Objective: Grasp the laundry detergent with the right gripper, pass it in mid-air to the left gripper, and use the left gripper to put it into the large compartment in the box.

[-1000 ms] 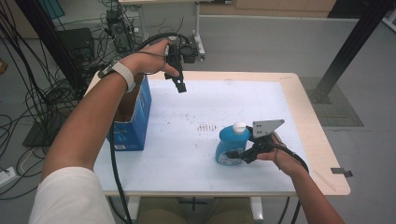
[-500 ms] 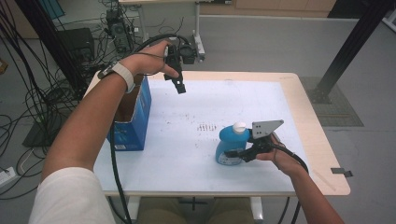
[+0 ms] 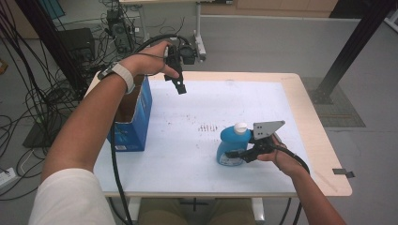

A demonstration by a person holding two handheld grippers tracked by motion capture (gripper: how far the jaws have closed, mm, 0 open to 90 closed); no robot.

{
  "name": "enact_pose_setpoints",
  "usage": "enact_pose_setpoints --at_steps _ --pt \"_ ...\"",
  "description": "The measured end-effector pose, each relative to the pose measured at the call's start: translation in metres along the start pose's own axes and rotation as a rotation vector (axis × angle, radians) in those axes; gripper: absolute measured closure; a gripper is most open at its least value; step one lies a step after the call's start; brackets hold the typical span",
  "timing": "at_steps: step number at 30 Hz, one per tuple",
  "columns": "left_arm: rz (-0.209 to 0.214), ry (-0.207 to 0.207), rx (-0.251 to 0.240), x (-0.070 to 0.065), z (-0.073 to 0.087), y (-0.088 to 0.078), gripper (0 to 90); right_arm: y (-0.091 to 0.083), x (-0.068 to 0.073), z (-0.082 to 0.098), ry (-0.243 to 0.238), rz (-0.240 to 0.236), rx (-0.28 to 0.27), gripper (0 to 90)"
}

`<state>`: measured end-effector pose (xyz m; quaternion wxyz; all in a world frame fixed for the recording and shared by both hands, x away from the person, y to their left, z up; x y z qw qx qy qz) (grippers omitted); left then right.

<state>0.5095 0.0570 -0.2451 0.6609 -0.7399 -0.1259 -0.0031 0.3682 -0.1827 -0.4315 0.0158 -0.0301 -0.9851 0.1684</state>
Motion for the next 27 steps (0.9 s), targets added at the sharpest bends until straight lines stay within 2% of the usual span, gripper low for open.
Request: enact_pose_setpoints --at_steps 18,27 --pt "0.000 0.002 0.007 -0.0015 0.0002 -0.0008 8.8 0.0004 -0.0001 0.0001 -0.014 -0.005 0.009 41.7" --pt "-0.002 0.001 0.009 -0.0026 0.0008 -0.0022 9.0 0.0006 -0.0008 0.0010 0.002 -0.005 0.002 41.6"
Point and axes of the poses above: each handheld gripper's, and its own axes: y roughly forward along the jaws, z roughly out of its underside, x roughly to its left, the point moved 4 cm from there along y, roughly forward along the jaws, and after that the axes turned 2 degrees about -z, right-handed, at the moved point
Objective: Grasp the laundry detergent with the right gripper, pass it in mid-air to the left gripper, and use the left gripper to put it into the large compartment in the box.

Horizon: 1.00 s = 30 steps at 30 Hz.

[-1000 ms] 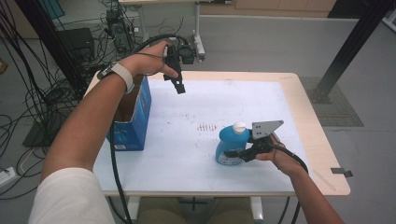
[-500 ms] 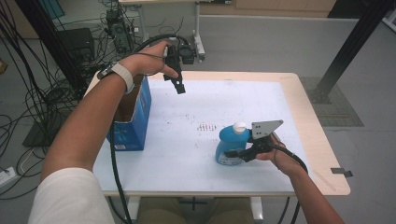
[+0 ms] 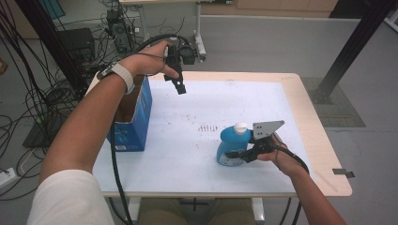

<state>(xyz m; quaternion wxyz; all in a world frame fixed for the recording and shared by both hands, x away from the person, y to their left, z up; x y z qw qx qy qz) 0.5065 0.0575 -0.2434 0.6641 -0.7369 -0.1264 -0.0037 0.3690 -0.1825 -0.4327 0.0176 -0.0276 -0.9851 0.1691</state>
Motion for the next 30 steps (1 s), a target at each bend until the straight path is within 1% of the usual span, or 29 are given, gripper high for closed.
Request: enact_pose_setpoints --at_steps 10,22,30 --pt "-0.002 0.001 0.000 -0.0006 -0.0003 -0.0007 9.0 0.0000 0.0004 -0.0004 -0.003 -0.003 0.006 42.7" --pt "-0.003 0.000 0.000 -0.0003 -0.0005 -0.0008 9.1 0.0000 -0.0005 -0.0002 0.004 -0.009 0.003 42.8" --pt "-0.006 -0.002 -0.003 -0.0004 -0.0001 -0.0014 9.1 0.0000 -0.0006 -0.0008 0.005 -0.012 0.013 42.8"
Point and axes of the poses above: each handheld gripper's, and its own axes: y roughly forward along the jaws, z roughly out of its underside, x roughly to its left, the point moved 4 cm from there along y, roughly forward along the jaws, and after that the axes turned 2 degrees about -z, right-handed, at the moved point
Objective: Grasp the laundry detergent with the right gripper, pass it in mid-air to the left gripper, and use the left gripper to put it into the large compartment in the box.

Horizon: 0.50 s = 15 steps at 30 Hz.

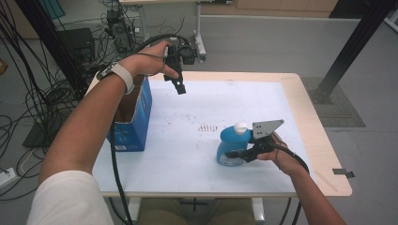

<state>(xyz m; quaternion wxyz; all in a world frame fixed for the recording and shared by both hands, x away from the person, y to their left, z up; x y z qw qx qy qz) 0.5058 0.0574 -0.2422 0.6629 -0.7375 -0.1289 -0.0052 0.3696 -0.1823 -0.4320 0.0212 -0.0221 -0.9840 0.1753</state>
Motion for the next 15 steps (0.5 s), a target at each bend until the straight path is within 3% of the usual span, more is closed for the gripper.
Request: enact_pose_setpoints --at_steps 15 --pt "-0.001 0.001 0.000 -0.0003 0.0002 -0.0005 9.1 0.0000 -0.0001 -0.0001 0.000 -0.005 0.003 42.8"
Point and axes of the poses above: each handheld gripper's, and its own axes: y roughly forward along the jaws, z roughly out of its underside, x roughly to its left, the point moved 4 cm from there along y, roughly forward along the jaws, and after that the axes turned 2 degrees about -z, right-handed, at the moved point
